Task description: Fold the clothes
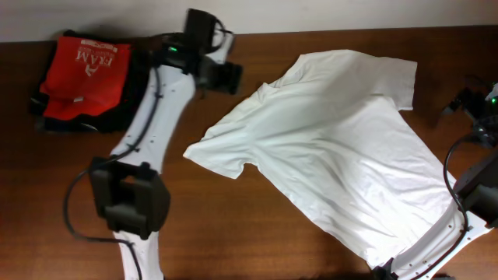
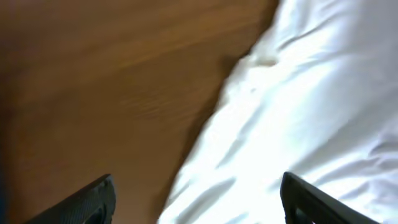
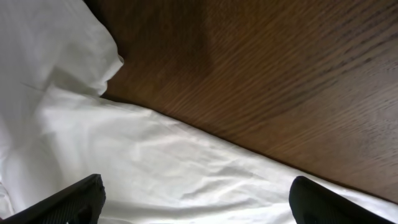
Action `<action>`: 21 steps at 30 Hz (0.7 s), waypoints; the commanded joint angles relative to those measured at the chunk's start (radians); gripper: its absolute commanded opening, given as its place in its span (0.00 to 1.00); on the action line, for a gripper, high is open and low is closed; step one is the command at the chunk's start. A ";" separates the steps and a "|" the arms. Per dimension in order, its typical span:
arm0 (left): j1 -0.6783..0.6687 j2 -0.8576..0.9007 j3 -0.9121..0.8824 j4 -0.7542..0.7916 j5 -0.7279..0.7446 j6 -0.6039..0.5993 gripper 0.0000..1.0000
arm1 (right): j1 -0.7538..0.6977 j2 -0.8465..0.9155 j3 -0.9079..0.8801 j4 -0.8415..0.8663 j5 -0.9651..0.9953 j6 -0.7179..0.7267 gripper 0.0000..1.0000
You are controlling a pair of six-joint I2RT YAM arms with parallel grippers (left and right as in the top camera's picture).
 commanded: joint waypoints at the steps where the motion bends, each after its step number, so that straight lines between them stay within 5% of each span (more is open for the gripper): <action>1: -0.130 0.093 -0.034 0.109 -0.047 0.048 0.79 | 0.003 -0.010 0.013 -0.001 0.001 0.002 0.98; 3: -0.203 0.166 -0.034 0.225 -0.186 0.048 0.70 | 0.003 -0.010 0.013 -0.001 0.001 0.002 0.98; 8: -0.221 0.259 -0.034 0.338 -0.202 0.089 0.55 | 0.003 -0.010 0.013 -0.001 0.001 0.002 0.98; 20: -0.219 0.334 -0.034 0.431 -0.314 0.088 0.54 | 0.003 -0.010 0.013 -0.001 0.001 0.002 0.98; 21: -0.219 0.334 -0.034 0.436 -0.314 0.088 0.49 | 0.003 -0.010 0.013 -0.001 0.001 0.002 0.98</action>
